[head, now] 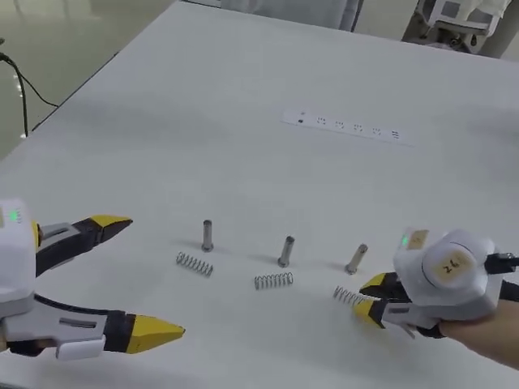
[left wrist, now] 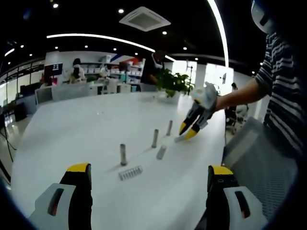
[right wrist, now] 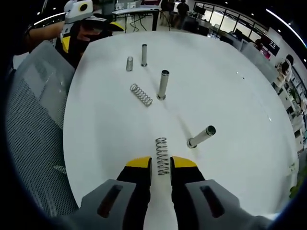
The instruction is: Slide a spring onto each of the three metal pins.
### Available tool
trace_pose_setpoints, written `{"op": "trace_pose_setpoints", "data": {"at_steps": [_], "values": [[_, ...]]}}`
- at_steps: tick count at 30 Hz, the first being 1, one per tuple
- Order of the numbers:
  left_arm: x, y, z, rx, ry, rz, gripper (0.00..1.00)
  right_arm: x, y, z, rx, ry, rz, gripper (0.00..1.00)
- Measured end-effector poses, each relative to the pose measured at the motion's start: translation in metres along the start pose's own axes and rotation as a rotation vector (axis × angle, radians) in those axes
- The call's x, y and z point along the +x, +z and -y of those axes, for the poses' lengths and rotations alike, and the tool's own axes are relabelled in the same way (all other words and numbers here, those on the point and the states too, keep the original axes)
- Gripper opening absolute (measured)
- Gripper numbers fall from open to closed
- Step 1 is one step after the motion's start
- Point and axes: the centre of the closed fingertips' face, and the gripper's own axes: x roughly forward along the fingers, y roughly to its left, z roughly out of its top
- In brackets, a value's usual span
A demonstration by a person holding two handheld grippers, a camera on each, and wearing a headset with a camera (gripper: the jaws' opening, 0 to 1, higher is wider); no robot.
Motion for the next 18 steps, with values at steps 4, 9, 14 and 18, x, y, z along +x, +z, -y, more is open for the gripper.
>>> {"op": "trace_pose_setpoints", "data": {"at_steps": [4,9,14,18], "values": [[-0.0011,-0.0001,0.0010,0.000,-0.003,0.001,0.98,0.0025,-0.0039,0.0008,-0.012,0.003,-0.020,0.11],[-0.0015,-0.0010,0.0021,-0.001,-0.006,-0.003,0.98,0.0051,-0.0066,0.0005,-0.012,0.012,-0.030,0.09],[0.0002,-0.0006,0.0056,0.004,-0.018,-0.008,0.98,0.0062,-0.0087,-0.0004,-0.010,0.016,-0.035,0.08],[0.0034,0.0025,0.0075,0.011,-0.026,-0.010,0.98,0.0052,-0.0096,0.0004,-0.012,0.017,-0.031,0.08]]}}
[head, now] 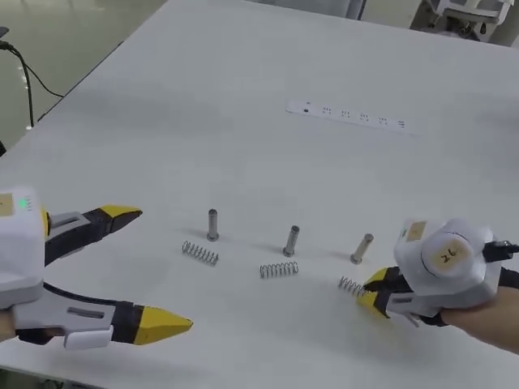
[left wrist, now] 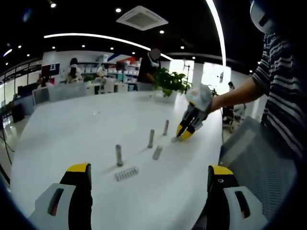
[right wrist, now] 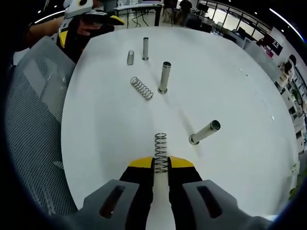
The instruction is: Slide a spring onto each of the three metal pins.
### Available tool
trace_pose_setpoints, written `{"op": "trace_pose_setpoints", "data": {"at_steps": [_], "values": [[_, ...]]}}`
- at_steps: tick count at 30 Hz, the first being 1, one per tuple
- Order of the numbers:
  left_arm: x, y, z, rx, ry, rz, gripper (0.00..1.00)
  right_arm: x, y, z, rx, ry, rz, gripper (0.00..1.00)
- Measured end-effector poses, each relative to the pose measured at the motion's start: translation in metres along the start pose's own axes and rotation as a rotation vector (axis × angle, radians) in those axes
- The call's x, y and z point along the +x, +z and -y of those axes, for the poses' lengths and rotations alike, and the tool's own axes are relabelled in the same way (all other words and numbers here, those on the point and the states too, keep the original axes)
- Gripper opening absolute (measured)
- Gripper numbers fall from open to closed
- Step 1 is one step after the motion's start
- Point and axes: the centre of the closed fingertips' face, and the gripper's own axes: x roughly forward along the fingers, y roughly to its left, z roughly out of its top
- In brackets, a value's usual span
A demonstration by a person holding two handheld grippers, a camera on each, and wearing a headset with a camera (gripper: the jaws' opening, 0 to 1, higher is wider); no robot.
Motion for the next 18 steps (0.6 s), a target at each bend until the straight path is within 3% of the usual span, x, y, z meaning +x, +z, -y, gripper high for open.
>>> {"op": "trace_pose_setpoints", "data": {"at_steps": [9,18], "values": [[0.009,0.003,0.010,0.016,-0.036,-0.009,0.98,-0.014,0.011,-0.007,-0.028,0.007,0.026,0.08],[0.018,0.009,0.026,0.005,-0.118,0.001,0.95,-0.027,0.024,-0.019,-0.090,0.015,0.053,0.08]]}}
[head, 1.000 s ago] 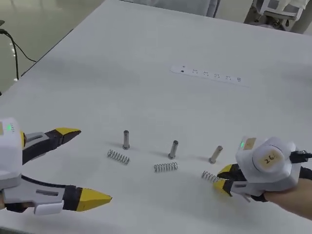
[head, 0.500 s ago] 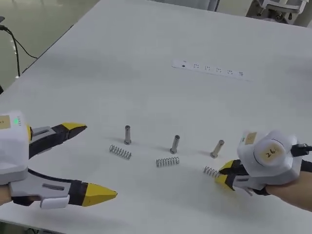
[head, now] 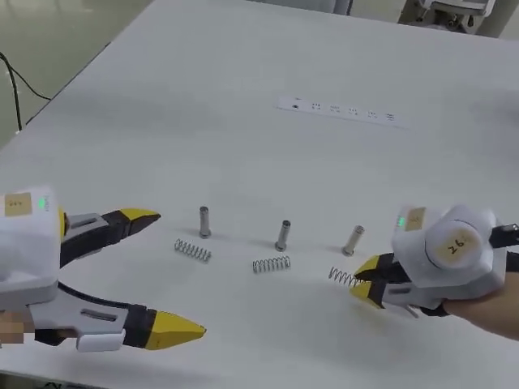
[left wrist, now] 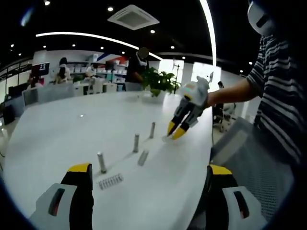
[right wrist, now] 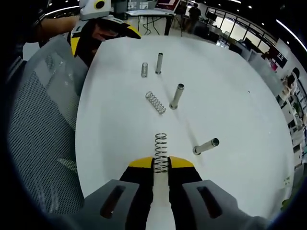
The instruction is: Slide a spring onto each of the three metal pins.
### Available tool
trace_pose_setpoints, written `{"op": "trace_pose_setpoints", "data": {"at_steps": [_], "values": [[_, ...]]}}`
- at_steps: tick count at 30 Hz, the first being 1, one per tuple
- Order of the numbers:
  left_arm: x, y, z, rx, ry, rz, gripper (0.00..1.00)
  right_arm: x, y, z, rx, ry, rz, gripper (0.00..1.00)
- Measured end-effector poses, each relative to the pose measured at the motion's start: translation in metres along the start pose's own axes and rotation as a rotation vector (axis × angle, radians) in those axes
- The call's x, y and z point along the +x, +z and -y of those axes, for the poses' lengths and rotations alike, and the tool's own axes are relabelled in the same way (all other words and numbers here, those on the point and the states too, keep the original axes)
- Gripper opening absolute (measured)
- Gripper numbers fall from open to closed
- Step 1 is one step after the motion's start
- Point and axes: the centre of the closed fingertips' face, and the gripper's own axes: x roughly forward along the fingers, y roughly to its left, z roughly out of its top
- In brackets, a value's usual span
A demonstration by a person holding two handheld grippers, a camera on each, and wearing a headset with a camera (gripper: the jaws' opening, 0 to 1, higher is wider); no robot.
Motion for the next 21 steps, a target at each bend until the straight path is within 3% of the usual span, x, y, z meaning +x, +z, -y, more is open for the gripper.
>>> {"op": "trace_pose_setpoints", "data": {"at_steps": [6,9,14,21], "values": [[0.008,0.007,0.005,-0.014,-0.063,0.010,0.87,-0.007,0.011,-0.007,-0.049,0.007,0.017,0.08],[0.012,0.006,0.007,-0.029,-0.088,0.012,0.86,-0.009,0.015,-0.009,-0.067,0.007,0.024,0.08],[0.020,0.000,0.017,-0.017,-0.147,-0.024,0.83,-0.012,0.019,-0.012,-0.093,0.012,0.028,0.08],[0.033,0.004,0.022,-0.023,-0.195,-0.021,0.76,-0.015,0.027,-0.020,-0.126,0.022,0.036,0.08]]}}
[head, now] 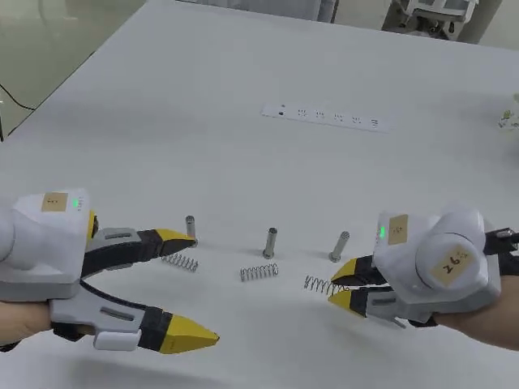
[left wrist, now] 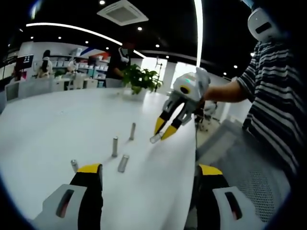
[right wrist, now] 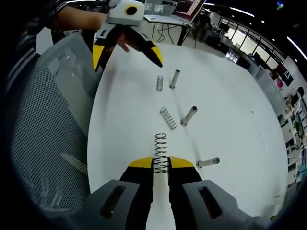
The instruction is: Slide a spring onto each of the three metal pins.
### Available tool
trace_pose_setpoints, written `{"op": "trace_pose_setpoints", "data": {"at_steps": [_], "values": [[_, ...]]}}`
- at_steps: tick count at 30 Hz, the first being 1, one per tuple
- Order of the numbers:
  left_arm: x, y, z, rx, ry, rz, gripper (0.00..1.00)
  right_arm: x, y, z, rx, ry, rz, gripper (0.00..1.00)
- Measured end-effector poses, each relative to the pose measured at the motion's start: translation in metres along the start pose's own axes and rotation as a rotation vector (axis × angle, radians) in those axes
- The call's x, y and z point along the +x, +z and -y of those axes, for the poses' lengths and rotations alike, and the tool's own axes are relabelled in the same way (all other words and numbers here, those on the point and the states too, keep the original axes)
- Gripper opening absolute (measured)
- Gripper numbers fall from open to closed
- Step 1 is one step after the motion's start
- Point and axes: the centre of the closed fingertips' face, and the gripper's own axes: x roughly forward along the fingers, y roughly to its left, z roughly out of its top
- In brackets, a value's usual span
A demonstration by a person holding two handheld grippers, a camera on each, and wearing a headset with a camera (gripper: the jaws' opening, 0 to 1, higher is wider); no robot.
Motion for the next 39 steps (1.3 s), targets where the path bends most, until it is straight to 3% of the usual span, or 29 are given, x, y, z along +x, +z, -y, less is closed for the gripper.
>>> {"op": "trace_pose_setpoints", "data": {"at_steps": [3,19,23,30,39], "values": [[0.006,-0.001,0.002,-0.018,-0.026,-0.017,0.70,-0.001,0.004,-0.002,-0.017,-0.001,0.003,0.08],[0.052,0.007,0.012,0.053,-0.126,-0.024,0.51,0.000,0.018,-0.013,-0.048,0.025,0.029,0.08],[0.060,0.010,0.012,0.069,-0.131,-0.016,0.47,-0.001,0.022,-0.015,-0.059,0.032,0.037,0.08],[0.071,0.006,0.015,0.096,-0.147,-0.036,0.37,0.000,0.033,-0.015,-0.080,0.034,0.052,0.08],[0.078,0.012,0.017,0.118,-0.166,-0.023,0.30,-0.001,0.037,-0.019,-0.096,0.046,0.062,0.08]]}}
